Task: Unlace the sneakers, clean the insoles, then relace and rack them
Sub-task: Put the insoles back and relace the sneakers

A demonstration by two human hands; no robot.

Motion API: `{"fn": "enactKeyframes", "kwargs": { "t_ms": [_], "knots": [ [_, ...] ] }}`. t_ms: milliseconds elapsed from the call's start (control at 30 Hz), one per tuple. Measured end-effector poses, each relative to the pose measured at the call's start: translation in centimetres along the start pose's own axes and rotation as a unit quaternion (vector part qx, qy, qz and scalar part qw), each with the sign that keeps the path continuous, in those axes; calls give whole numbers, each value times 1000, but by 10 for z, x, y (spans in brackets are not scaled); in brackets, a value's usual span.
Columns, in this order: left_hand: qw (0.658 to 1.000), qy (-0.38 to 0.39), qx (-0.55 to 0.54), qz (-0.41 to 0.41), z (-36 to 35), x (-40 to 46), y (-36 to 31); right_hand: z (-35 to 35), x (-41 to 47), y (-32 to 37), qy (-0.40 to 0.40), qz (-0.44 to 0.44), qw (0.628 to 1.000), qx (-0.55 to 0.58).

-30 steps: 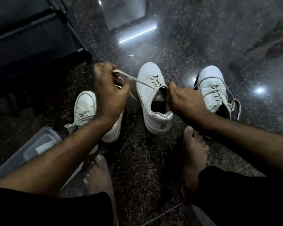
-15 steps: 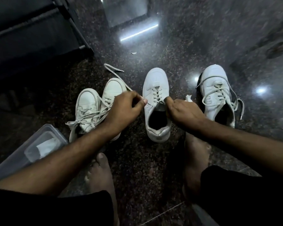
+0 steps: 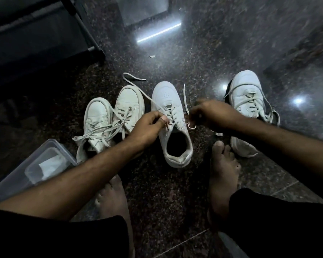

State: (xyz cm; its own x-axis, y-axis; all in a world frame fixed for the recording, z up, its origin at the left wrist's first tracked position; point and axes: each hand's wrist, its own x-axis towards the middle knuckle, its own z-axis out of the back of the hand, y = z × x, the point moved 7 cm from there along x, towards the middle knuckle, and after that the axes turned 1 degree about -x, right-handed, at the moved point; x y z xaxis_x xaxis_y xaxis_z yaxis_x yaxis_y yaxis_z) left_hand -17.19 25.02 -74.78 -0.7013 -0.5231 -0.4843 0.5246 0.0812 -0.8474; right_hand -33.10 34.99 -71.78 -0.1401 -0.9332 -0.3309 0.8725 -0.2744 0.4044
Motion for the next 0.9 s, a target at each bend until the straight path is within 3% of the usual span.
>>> {"fn": "enactKeyframes", "kwargs": {
  "t_ms": [100, 167, 233, 267, 300, 333, 400, 433, 467, 500, 600, 633, 767, 900],
  "knots": [
    [998, 4, -57, -3, -2, 0, -9, 23, -2, 8, -124, 4, 987, -101],
    [994, -3, -109, -6, -1, 0, -11, 17, -1, 12, -143, -27, 985, -88],
    [988, -7, -155, -24, 0, 0, -15, 3, 0, 7, -127, -94, 985, 62],
    [985, -7, -170, -39, -1, -1, -18, -5, 0, 3, -117, -134, 965, 196],
    [982, -3, -182, -57, -2, -3, -23, -13, -1, 3, -104, -166, 915, 352],
    [980, 0, -185, -73, -3, -4, -28, -17, -2, 7, -94, -181, 842, 499],
    [980, 3, -172, -100, -5, -6, -36, -16, -2, 15, -90, -166, 709, 679],
    [982, 2, -157, -107, -5, -6, -38, -12, -1, 17, -89, -151, 676, 716],
    [984, -1, -137, -111, -4, -5, -37, -10, 0, 17, -85, -136, 670, 725],
    [988, -5, -109, -113, -3, -4, -36, -9, 1, 16, -78, -127, 692, 706],
    [994, -20, -1, -110, 3, 0, -23, -19, 3, 15, -52, -112, 835, 537],
    [994, -20, 18, -102, 4, 0, -19, -24, 2, 14, -44, -114, 859, 496],
    [996, 16, 46, -81, -6, -2, -15, -11, 1, 23, -92, -91, 892, 434],
    [997, 52, -4, -59, -13, -6, -25, 34, 3, 49, -198, 17, 874, 443]
  ]
}}
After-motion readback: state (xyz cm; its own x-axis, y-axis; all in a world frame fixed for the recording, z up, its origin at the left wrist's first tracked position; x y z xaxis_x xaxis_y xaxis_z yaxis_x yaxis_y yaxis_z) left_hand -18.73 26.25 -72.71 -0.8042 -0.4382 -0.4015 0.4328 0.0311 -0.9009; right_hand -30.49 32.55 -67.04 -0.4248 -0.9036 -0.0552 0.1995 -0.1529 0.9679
